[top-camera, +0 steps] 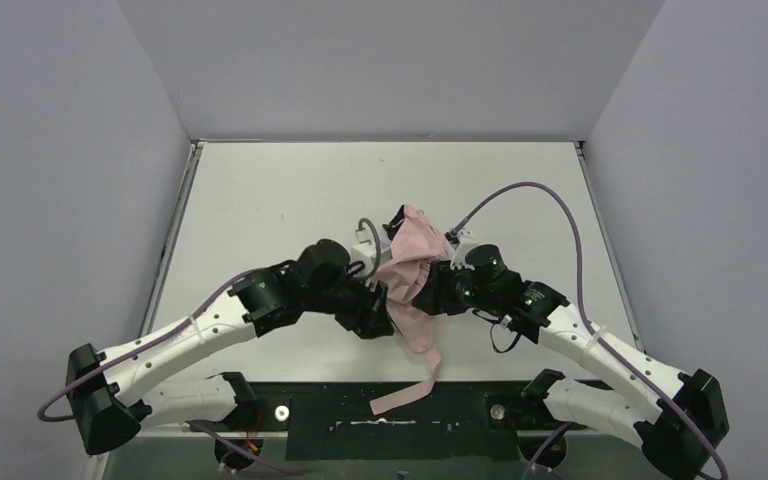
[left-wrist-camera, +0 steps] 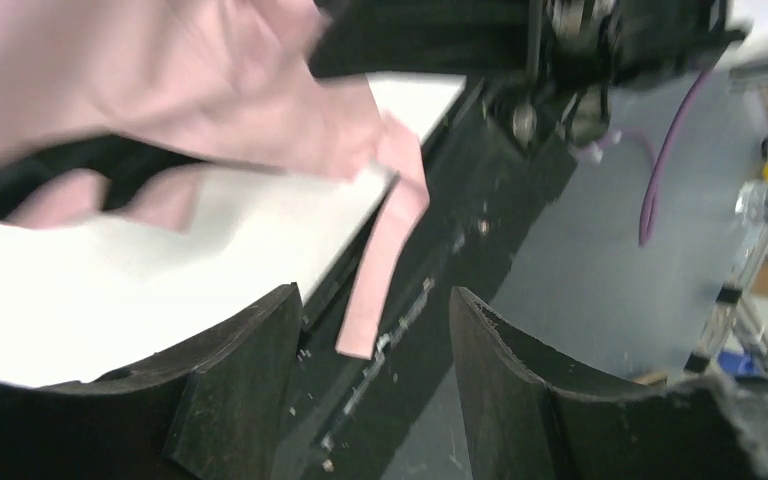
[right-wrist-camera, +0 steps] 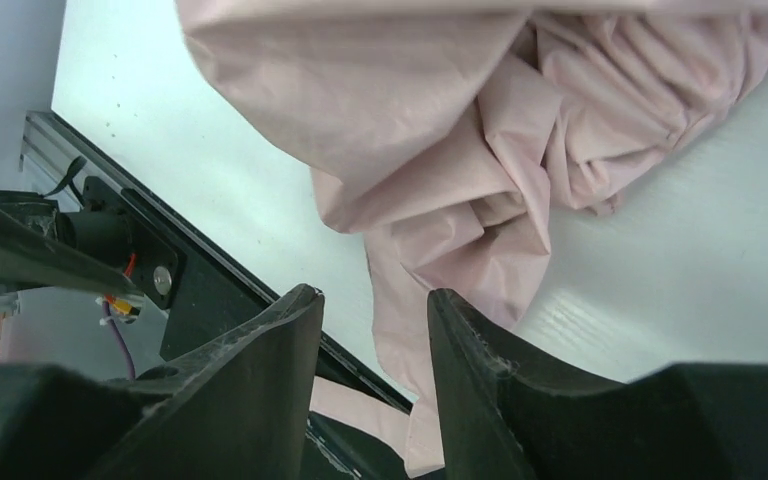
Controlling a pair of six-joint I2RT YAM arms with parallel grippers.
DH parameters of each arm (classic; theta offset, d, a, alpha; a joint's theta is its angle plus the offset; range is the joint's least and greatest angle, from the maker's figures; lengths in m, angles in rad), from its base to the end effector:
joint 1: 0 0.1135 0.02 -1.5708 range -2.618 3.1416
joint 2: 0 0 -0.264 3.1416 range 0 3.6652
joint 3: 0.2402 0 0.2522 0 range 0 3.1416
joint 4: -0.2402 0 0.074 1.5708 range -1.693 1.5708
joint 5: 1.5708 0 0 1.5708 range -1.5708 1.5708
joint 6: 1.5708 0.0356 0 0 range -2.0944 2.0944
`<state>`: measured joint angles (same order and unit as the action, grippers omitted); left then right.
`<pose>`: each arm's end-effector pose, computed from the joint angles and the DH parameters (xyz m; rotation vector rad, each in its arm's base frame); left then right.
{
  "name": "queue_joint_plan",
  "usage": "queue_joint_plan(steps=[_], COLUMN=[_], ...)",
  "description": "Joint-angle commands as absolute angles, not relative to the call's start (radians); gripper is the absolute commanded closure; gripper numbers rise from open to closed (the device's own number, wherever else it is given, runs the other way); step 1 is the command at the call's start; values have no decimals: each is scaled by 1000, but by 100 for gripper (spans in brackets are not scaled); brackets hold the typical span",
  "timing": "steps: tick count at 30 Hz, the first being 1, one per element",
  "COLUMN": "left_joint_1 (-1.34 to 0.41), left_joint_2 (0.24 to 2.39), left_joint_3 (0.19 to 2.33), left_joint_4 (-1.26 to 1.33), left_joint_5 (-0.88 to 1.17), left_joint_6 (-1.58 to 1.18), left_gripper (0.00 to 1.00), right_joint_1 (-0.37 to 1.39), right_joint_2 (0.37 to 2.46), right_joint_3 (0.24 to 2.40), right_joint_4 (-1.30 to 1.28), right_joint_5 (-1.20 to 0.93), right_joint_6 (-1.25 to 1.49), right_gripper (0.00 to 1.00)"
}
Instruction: Put away the umbrella
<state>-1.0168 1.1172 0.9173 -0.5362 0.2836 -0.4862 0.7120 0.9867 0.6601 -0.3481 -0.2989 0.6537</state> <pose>0.1159 -0.2064 0.2883 0.8157 2.3929 -1.0270 0.1522 0.1452 0.2445 -0.2465 2.4234 1.0207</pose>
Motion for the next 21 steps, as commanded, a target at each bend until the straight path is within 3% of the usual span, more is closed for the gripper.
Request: queue_joint_plan(steps=[1, 3, 6, 12, 21], left_joint_1=[-884, -804, -678, -609, -626], left_joint_2=[1083, 1096, 1135, 1277, 1496], left_joint_3=[1109, 1168, 1242, 1344, 1446], left_joint_4=[-593, -604, -585, -546, -482], left_joint_5=[304, 297, 304, 266, 267], left_joint_6=[-349, -312, -278, -205, -181], left_gripper=[47, 46, 36, 34, 35], right_joint_1=[699, 694, 687, 617, 386], right_joint_2=[958, 961, 975, 1075, 1212], right_joint_3=[783, 830, 896, 1058, 1158], right_joint_4=[-432, -476, -545, -636, -520], right_joint_5=[-259, -244, -202, -111, -197], right_joint_6=[554, 527, 467, 285, 205], right_gripper=[54, 50, 43, 26, 21])
